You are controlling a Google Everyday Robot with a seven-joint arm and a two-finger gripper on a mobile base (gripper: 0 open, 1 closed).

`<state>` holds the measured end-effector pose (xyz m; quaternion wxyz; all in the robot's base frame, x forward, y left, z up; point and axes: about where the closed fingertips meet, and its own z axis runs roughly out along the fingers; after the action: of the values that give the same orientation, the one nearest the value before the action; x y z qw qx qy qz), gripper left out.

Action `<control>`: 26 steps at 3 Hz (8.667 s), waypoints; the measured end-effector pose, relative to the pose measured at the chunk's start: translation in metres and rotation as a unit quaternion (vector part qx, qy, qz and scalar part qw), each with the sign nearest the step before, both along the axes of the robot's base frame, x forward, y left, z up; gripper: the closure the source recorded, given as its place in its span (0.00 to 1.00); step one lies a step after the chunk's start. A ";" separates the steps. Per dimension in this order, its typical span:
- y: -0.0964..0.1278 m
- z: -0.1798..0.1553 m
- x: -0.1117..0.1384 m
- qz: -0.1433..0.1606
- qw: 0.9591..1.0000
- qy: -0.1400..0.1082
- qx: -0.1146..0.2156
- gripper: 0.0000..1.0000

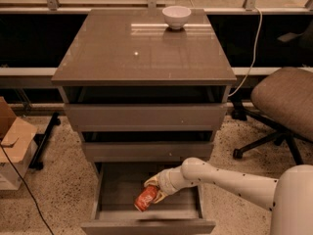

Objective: Pick coke can from bottom drawer and place on counter

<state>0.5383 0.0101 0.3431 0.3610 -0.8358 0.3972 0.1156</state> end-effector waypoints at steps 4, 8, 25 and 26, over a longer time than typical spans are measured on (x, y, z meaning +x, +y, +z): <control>0.010 0.077 -0.042 0.186 0.982 0.017 0.009 1.00; -0.010 0.154 -0.061 0.195 0.979 -0.033 -0.046 1.00; -0.049 0.562 0.194 -0.183 0.960 -0.211 -0.025 0.81; -0.049 0.562 0.223 -0.198 0.953 -0.214 -0.077 0.50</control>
Offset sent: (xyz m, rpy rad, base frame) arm -0.0306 -0.0127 0.0238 0.0805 0.1159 0.1741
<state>0.7612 -0.0389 0.9054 0.3877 -0.7708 0.4759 -0.1707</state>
